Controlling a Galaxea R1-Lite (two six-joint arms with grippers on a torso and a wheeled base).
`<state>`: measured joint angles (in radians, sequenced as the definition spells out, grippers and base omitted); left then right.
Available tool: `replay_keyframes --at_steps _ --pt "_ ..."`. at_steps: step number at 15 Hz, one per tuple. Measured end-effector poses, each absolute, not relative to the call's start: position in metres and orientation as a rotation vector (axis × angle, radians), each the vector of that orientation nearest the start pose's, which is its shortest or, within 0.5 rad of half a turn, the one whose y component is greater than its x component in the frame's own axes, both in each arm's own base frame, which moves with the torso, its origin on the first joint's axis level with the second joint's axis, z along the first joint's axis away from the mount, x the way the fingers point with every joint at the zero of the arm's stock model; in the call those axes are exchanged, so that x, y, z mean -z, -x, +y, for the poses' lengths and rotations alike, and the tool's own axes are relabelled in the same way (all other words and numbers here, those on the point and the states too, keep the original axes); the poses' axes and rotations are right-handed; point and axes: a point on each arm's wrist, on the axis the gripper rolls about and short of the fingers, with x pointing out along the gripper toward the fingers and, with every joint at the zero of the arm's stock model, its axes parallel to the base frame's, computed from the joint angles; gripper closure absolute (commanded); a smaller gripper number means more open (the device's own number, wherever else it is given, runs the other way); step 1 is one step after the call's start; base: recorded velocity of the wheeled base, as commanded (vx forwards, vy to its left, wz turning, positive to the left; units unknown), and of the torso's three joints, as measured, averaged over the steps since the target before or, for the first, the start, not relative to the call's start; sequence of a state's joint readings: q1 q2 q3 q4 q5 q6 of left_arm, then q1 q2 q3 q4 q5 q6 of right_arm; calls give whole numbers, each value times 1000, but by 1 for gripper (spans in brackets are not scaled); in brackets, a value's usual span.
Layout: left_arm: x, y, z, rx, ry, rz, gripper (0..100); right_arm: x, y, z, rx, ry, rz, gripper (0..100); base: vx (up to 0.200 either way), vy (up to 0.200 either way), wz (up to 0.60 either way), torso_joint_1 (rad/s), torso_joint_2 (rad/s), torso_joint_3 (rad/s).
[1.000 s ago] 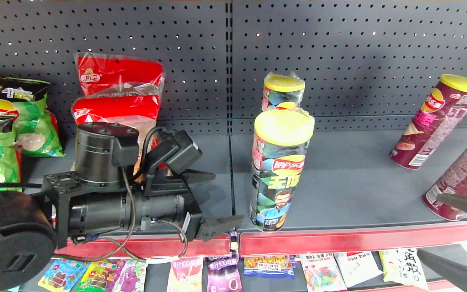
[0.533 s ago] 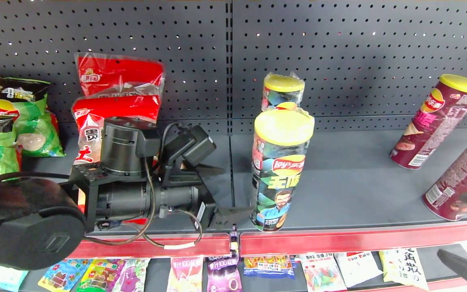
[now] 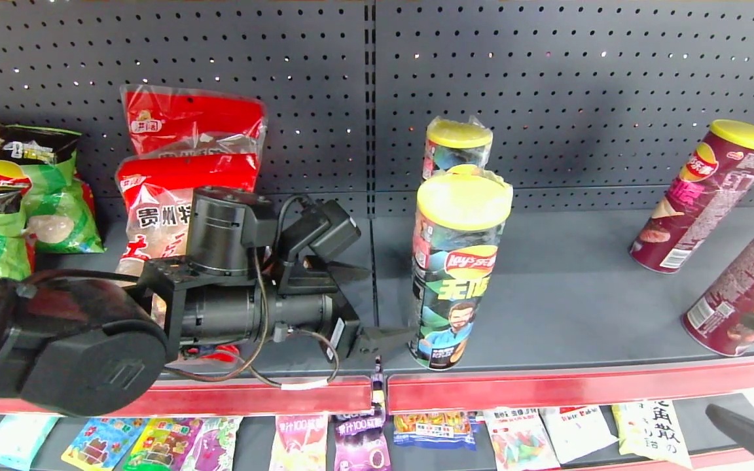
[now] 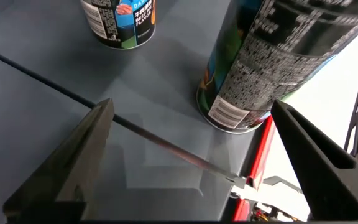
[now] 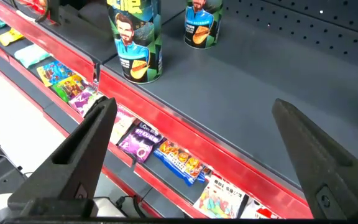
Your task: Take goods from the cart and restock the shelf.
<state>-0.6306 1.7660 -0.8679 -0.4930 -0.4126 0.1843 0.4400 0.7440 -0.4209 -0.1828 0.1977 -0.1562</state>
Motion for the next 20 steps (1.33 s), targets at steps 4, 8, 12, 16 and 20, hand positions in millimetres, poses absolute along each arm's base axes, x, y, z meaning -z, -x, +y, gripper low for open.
replay_keyframes --at_steps 4,8,12,16,20 --pt "-162 -254 -194 1059 -211 335 0 -205 -61 34 -647 168 93 0 0 0 0 0 0 0" --pt "-162 -256 -193 1042 -213 337 0 -204 -61 34 -646 168 94 0 0 0 0 0 0 0" --pt "-162 -258 -195 1036 -214 336 0 -204 -61 34 -646 168 94 0 0 0 0 0 0 0" --pt "-164 -264 -198 1028 -214 323 0 -204 -61 34 -647 168 94 0 0 0 0 0 0 0" --pt "-163 -265 -199 1026 -215 325 0 -204 -61 34 -647 168 95 0 0 0 0 0 0 0"
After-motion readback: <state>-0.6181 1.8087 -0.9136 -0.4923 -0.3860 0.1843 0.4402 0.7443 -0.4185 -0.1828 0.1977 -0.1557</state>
